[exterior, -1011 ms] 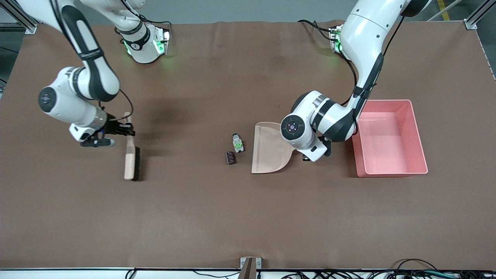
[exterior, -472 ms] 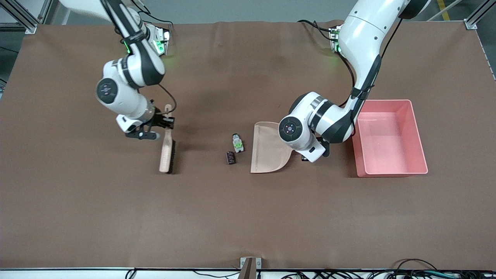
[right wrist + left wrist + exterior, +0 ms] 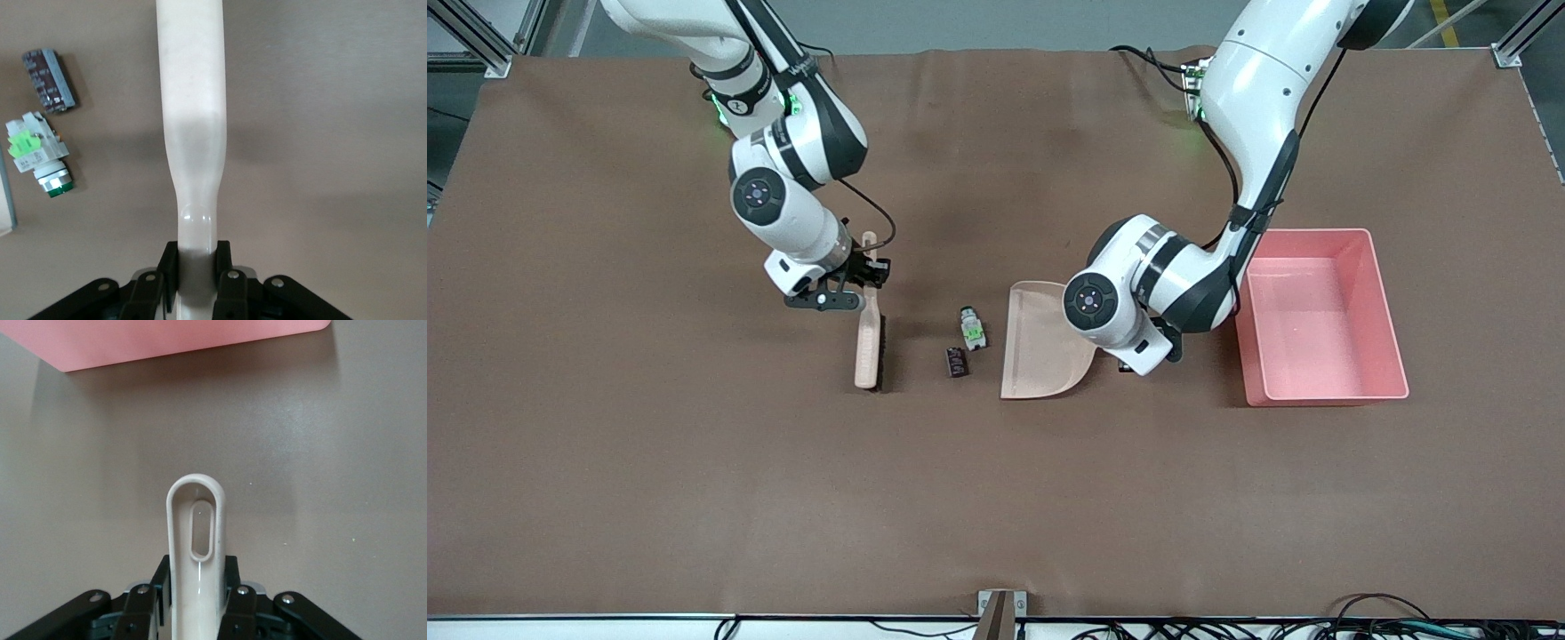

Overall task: Clean e-waste and dump in bin
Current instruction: 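Sweep the e-waste into the dustpan with the brush in the right gripper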

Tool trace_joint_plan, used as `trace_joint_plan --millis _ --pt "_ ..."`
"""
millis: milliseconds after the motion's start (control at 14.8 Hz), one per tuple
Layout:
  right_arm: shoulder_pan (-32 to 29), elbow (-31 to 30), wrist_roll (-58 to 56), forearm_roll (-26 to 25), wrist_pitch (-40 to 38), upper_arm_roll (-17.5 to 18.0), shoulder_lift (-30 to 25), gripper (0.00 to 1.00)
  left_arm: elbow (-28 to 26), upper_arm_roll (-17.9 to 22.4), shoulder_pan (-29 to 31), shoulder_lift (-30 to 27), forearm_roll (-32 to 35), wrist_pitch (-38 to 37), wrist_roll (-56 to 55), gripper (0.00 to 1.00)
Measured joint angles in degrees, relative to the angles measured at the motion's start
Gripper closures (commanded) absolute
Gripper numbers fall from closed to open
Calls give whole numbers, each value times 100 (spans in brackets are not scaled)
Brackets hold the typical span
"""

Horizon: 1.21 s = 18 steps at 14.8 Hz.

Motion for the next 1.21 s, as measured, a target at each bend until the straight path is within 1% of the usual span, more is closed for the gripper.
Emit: trace_joint_plan --millis 135,337,606,876,1078,1213 --pt "151 145 162 -35 32 -6 259 100 38 5 0 29 0 -15 -26 100" --pt "601 334 750 -107 223 -21 538 100 57 8 1 46 0 -23 -63 99" --pt "1020 398 1369 -118 539 -31 667 100 66 8 1 47 0 -24 -94 100" --pt "1446 593 1896 -118 584 -33 826 100 69 9 1 49 0 -24 -95 100" --pt "1773 1058 2347 -118 586 -34 1164 100 70 9 1 50 0 -24 -95 100" --pt "1948 1574 2511 -119 587 -34 1531 100 71 10 1 50 0 -24 -96 100"
